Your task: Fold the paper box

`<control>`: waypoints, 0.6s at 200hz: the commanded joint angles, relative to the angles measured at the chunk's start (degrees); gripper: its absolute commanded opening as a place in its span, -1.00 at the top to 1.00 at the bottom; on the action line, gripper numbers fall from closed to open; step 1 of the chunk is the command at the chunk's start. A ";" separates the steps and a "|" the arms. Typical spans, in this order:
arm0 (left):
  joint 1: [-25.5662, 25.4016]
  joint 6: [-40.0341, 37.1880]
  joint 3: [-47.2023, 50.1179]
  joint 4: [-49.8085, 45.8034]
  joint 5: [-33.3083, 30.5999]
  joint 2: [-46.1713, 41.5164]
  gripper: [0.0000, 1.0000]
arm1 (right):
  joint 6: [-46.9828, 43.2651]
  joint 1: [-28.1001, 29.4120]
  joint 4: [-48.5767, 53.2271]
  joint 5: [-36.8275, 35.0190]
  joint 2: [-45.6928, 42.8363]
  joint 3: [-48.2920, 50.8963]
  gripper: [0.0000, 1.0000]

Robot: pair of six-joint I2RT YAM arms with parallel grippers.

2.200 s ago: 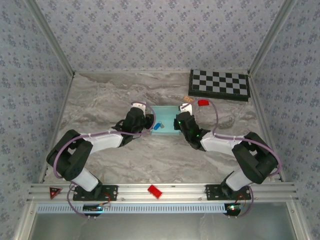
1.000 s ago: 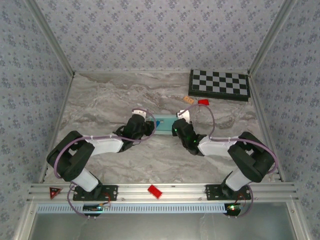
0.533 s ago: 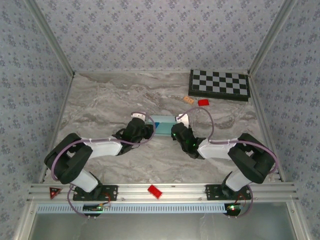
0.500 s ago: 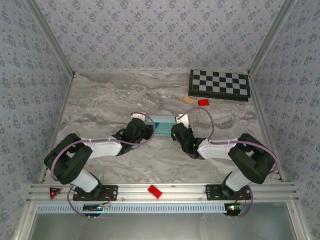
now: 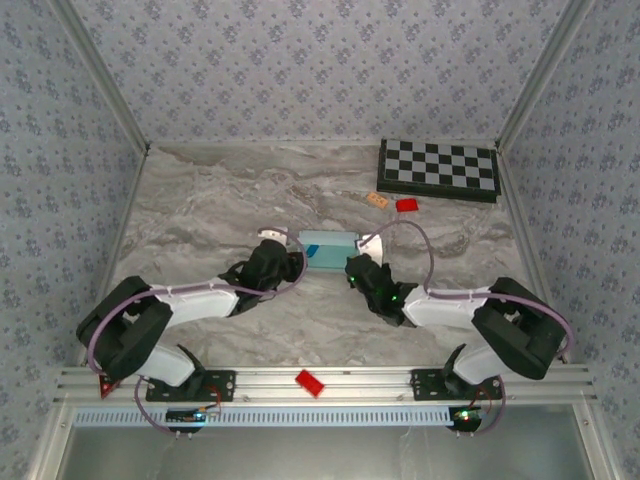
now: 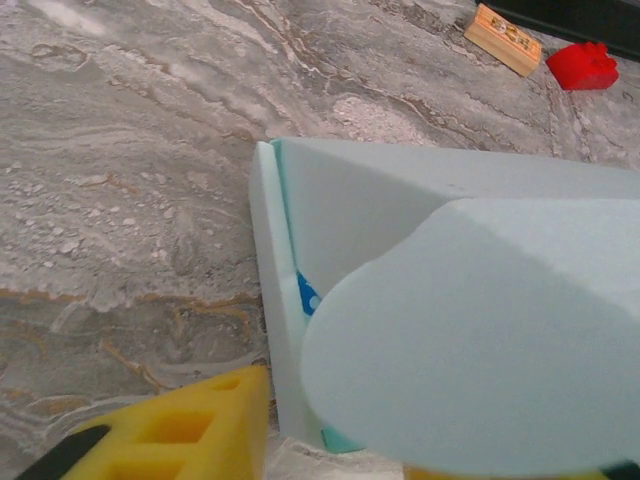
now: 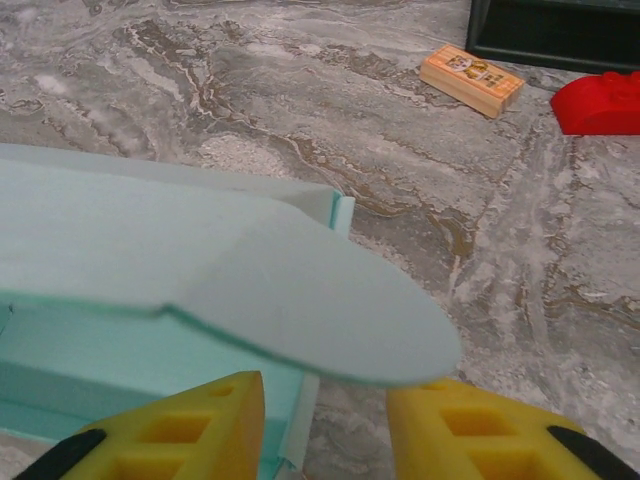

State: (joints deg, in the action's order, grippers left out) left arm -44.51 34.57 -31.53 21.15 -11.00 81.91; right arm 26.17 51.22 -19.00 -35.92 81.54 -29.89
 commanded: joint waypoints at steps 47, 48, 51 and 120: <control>-0.60 0.17 3.12 -5.68 -7.78 -7.97 0.07 | 3.09 -0.10 9.68 -8.21 -8.41 3.78 0.12; -0.60 0.20 3.17 -5.81 -8.13 -8.07 0.07 | 3.13 -0.17 9.91 -8.25 -8.54 3.83 0.12; -0.58 0.35 3.27 -6.22 -8.66 -8.37 0.05 | 3.47 -0.35 10.54 -8.39 -8.77 3.87 0.12; 2.94 8.64 -1.23 -26.95 -21.61 -12.47 -0.12 | 6.35 -9.52 22.70 -2.38 -13.95 1.48 0.09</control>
State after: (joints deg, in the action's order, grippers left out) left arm -44.10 38.76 -28.53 5.34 -27.07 70.59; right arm 30.50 45.10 -3.09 -40.80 69.38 -26.55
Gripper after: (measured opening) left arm 0.554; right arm 0.452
